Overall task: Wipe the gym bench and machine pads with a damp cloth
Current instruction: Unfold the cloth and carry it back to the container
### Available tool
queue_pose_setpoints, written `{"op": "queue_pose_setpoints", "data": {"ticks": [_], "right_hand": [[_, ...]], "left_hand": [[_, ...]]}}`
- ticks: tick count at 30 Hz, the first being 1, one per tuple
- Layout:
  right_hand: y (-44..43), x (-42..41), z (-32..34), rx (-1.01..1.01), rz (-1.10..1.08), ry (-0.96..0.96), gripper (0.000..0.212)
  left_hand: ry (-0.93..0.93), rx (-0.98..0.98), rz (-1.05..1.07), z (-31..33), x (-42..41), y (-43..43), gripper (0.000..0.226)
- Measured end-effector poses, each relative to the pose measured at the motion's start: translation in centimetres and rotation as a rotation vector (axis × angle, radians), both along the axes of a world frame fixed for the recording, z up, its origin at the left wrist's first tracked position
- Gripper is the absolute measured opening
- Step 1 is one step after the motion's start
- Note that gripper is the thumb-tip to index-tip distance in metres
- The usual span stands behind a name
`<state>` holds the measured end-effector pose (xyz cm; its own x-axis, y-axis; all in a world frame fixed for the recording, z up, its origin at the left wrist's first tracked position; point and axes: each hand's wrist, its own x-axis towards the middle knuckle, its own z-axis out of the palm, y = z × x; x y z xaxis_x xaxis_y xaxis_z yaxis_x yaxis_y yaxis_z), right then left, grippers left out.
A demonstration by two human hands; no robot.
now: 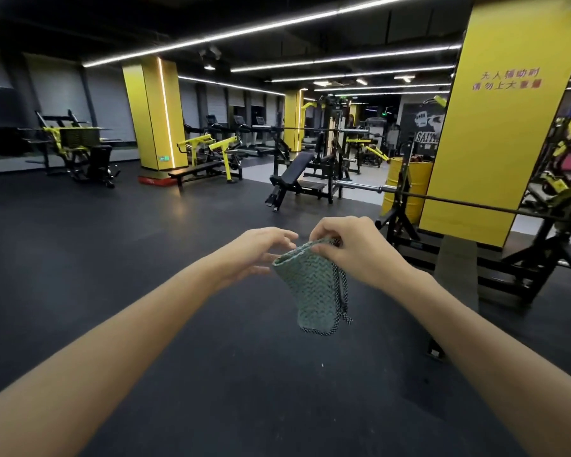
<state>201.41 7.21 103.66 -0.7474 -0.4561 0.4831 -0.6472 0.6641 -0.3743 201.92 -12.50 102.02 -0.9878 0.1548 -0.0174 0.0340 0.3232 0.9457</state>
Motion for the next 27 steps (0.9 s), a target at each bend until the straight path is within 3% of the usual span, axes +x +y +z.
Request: {"op": "queue_pose_setpoints", "data": {"ticks": [7,13,27], "right_hand": [[2.4,-16.1,1.8,0.012,0.042,0.037,0.005],[3.7,-29.7,1.3,0.033,0.011,-0.002,0.013],[0.4,-60.4,0.1,0.078,-0.09,-0.011,0.022]], "left_hand": [[0.166,-0.211,-0.274,1.3,-16.0,0.8,0.028],[0.255,-0.227,-0.239,1.1,-29.0,1.0,0.006],[0.328,-0.229,-0.274,1.4,-62.1,-3.3,0.004]]}}
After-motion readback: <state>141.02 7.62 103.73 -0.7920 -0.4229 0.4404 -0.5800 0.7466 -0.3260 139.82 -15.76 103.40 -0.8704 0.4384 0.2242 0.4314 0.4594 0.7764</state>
